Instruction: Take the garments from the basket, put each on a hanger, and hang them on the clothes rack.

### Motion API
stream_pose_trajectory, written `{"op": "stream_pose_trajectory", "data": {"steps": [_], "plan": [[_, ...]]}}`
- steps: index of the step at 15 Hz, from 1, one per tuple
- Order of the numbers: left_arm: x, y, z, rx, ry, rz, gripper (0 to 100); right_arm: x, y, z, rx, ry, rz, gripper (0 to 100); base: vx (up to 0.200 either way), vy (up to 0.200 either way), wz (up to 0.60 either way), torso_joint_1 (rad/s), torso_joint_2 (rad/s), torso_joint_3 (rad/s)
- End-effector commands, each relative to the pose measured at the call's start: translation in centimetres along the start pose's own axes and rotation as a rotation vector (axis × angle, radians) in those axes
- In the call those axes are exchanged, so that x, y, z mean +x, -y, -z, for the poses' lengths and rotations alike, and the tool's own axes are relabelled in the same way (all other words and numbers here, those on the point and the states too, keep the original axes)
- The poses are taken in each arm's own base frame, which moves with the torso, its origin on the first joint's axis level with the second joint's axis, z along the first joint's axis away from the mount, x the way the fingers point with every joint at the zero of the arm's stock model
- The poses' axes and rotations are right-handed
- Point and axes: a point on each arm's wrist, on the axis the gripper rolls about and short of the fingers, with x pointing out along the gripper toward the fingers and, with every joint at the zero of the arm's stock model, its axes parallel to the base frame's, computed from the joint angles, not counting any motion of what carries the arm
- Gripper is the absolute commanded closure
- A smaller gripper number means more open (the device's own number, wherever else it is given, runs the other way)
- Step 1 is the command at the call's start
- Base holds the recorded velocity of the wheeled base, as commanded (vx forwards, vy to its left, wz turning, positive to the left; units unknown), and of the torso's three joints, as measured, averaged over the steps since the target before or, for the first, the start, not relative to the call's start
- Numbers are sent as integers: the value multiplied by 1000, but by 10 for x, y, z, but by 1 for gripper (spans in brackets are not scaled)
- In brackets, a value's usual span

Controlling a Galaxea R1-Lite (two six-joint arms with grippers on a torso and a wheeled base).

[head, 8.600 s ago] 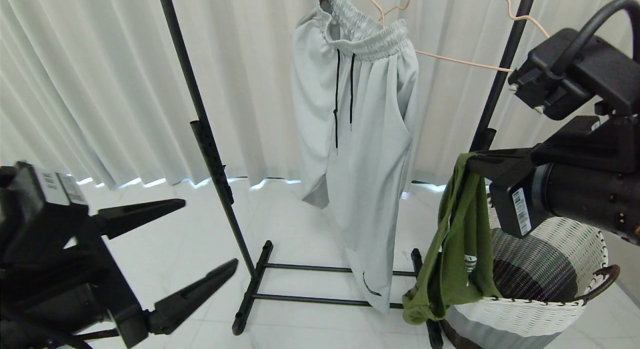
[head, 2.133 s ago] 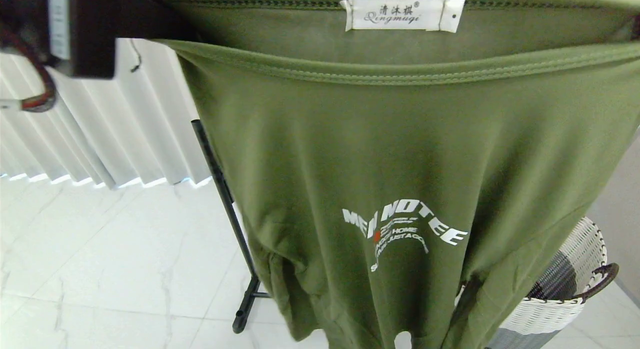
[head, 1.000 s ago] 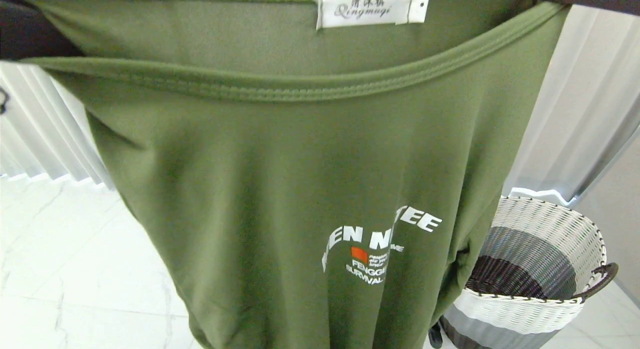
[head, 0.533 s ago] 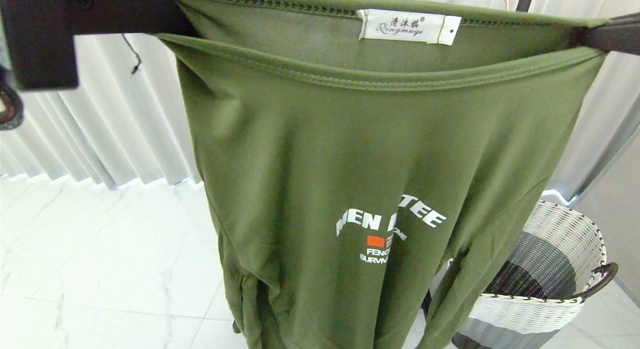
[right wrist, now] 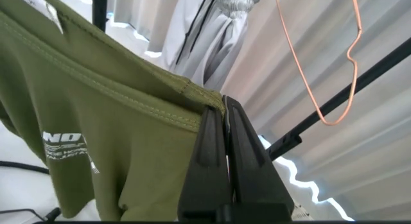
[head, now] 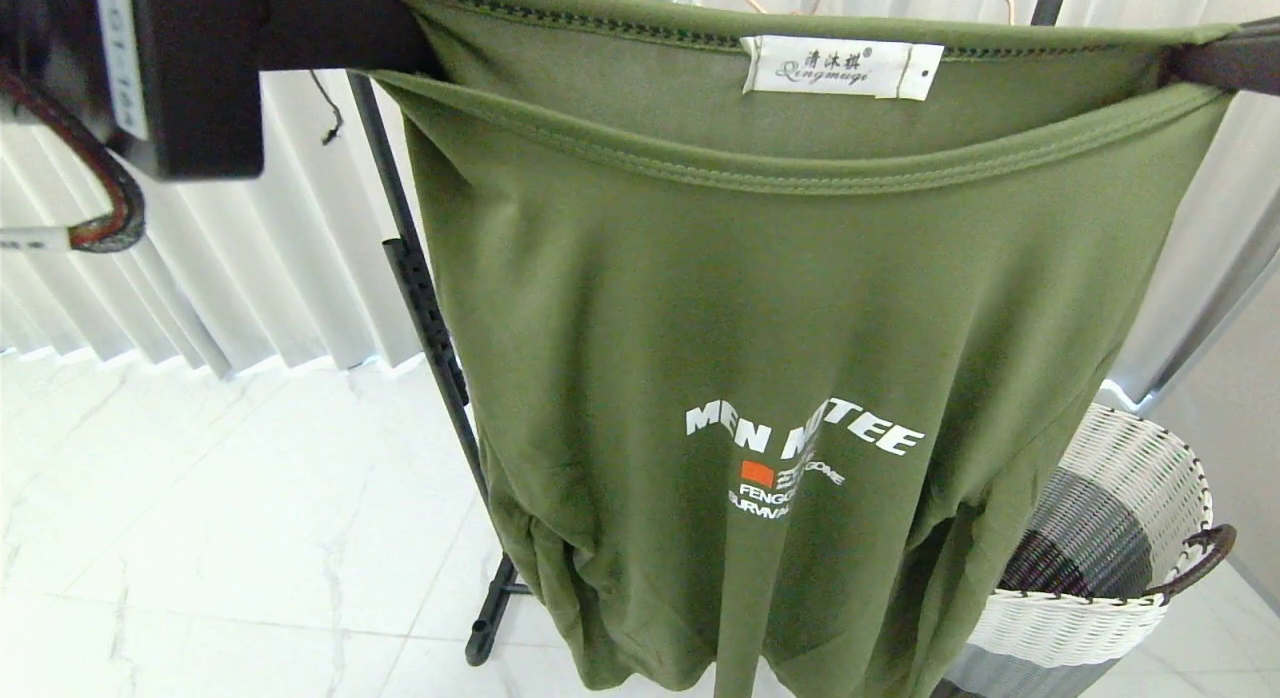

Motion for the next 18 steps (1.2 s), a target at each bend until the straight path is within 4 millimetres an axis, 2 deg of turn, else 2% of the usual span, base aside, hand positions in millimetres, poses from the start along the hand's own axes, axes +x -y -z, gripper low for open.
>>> {"op": "stream_pose_trajectory", "data": {"steps": [1,2,3,7,9,11,13,15,18], "plan": [[0,0,-1,-3,4,-2,100,0,0,0,-1,-2,-1,100,0,0,0,0,0,0],[1,0,-1,-6,8,-2,100,-1,0,1,-1,-3,1,0,0,0,0,0,0,0],[2,0,-1,-7,8,-6,100,-2,1,2,-2,-4,-1,0,0,0,0,0,0,0],[14,-17,-4,-5,37,-123,100,-30,9,10,6,52,-80,0,0,0,0,0,0,0],[26,-24,-5,-6,56,-183,100,-36,11,11,6,57,-97,0,0,0,0,0,0,0],[27,-27,-5,22,58,-201,100,-37,12,13,8,49,-90,0,0,0,0,0,0,0],[21,-30,-6,63,65,-207,100,-32,21,24,-16,-60,10,0,0,0,0,0,0,0],[14,-40,-3,80,59,-247,100,-34,39,46,-76,-262,175,0,0,0,0,0,0,0],[-2,-55,13,97,27,-307,100,-41,58,62,-151,-403,367,0,0,0,0,0,0,0]]}}
